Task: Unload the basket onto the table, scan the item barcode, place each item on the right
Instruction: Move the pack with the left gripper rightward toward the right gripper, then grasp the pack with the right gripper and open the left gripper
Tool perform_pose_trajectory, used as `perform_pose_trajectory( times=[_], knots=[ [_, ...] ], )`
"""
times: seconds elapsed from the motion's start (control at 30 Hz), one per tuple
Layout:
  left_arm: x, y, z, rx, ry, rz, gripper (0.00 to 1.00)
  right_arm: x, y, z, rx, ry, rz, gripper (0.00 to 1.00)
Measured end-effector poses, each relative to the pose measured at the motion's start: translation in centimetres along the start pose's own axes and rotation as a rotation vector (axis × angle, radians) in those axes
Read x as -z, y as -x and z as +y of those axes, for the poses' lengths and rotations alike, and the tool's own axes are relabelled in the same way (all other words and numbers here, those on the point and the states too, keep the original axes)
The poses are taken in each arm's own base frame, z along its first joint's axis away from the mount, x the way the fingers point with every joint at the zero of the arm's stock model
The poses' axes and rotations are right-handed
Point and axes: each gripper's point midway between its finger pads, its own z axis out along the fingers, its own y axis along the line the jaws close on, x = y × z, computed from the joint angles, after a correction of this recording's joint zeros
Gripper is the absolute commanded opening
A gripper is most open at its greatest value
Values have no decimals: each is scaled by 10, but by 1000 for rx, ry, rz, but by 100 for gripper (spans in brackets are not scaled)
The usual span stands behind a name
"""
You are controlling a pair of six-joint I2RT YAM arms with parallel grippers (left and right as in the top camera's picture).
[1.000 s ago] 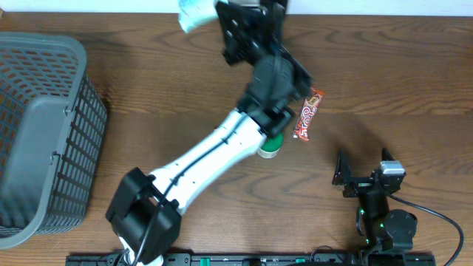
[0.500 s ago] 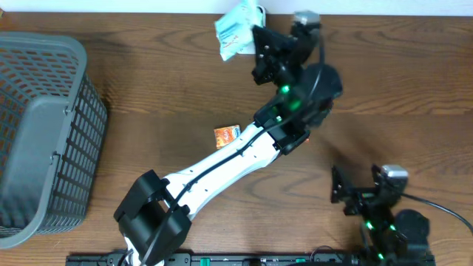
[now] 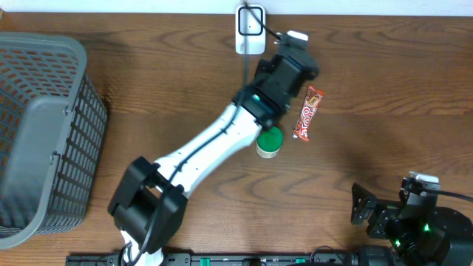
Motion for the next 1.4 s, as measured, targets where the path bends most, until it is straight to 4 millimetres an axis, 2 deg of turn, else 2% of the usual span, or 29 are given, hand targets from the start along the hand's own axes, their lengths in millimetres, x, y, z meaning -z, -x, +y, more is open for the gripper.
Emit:
perform_pose_trajectory(
  times=[0.07, 0.17, 0.37, 0.5, 0.67, 0.73, 0.9, 1.03, 1.17, 1.4],
  knots=[
    [-2, -2, 0, 78, -115, 49, 7, -1, -2, 6, -1, 34, 16, 99],
    [7, 10, 5, 198, -290, 88, 7, 0, 2, 21, -8, 117, 6, 99],
    [56, 55, 29, 407, -579, 91, 7, 5, 25, 46, -128, 261, -65, 99],
    [83, 68, 34, 511, -750, 140, 7, 3, 52, 57, -276, 344, -151, 99],
    [103, 68, 35, 634, -901, 250, 7, -24, 85, 86, -391, 586, -222, 99],
    [111, 67, 31, 668, -948, 295, 7, -43, 88, 98, -408, 691, -202, 99],
    [125, 65, 21, 744, -1024, 393, 7, -83, 76, 118, -446, 884, -88, 99],
    [129, 65, 18, 807, -1037, 447, 7, -84, 84, 133, -388, 1063, -123, 99],
    [130, 65, 18, 859, -1035, 486, 7, -89, 89, 139, -370, 1147, -128, 99],
    [131, 65, 17, 917, -1026, 525, 7, -131, 79, 135, -432, 1165, -69, 99]
  ],
)
